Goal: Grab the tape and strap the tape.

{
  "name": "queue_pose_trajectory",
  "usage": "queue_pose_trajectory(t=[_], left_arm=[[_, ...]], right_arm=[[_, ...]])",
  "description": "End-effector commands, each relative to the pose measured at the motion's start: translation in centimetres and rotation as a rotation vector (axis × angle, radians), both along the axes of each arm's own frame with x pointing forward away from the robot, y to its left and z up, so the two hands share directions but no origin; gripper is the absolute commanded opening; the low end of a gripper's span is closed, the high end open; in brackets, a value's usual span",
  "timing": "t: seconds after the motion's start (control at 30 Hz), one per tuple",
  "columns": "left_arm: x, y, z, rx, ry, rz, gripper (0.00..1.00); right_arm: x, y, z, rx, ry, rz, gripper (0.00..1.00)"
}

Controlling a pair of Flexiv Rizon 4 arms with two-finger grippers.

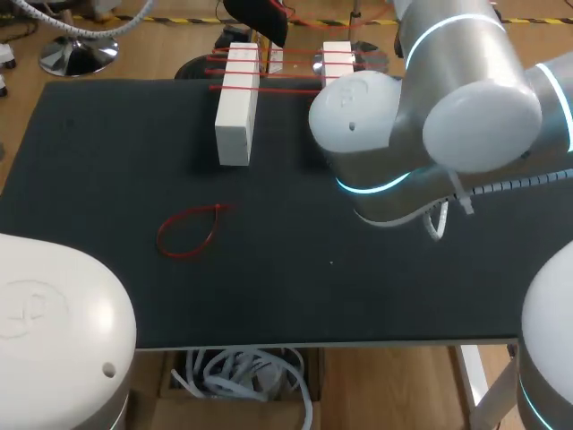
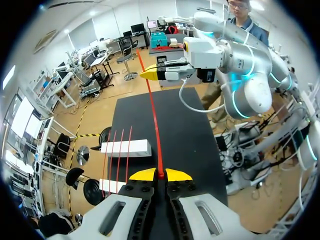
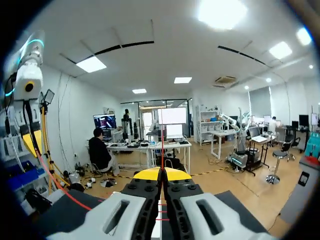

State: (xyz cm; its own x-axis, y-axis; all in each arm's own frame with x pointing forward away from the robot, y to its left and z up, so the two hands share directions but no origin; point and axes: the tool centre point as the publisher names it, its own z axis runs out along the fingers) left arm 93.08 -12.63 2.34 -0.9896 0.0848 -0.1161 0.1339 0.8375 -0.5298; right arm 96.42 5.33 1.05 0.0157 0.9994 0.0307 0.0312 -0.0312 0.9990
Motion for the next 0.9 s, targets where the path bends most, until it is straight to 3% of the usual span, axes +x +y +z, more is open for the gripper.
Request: queue_pose_trajectory(t=[0.03, 0.27, 0.4, 0.43, 0.57, 0.67, 0.7, 0.9], left_arm=[[0.0, 0.0, 0.1, 0.005, 0.002, 0.001, 0.0], [0.0, 0.0, 0.1, 0.005, 0.002, 0.001, 0.0], [0.0, 0.0, 0.1, 0.005, 0.002, 0.001, 0.0], [0.0, 0.0, 0.1, 0.005, 0.002, 0.001, 0.0], [0.0, 0.0, 0.1, 0.005, 0.002, 0.001, 0.0], [0.0, 0.0, 0.1, 0.005, 0.002, 0.001, 0.0], [0.0, 0.0, 0.1, 0.005, 0.002, 0.001, 0.0], [0.0, 0.0, 0.1, 0.005, 0.002, 0.001, 0.0]], right_arm=[[0.0, 0.3, 0.6, -0.495, 0.03, 0.145, 0.0], [-0.3, 1.0, 1.3, -0.739, 0.076, 0.207, 0.0], [-0.6, 1.4, 1.2, -0.942, 0.06, 0.252, 0.0], [-0.7, 1.4, 1.1, -0.939, 0.07, 0.254, 0.0], [-0.9, 1.6, 1.0, -1.088, 0.046, 0.272, 0.0], [-1.1, 1.7, 1.1, -1.125, 0.018, 0.27, 0.0], [-1.2, 1.7, 1.2, -1.089, 0.019, 0.267, 0.0], [-1.2, 1.7, 1.2, -1.089, 0.019, 0.267, 0.0]])
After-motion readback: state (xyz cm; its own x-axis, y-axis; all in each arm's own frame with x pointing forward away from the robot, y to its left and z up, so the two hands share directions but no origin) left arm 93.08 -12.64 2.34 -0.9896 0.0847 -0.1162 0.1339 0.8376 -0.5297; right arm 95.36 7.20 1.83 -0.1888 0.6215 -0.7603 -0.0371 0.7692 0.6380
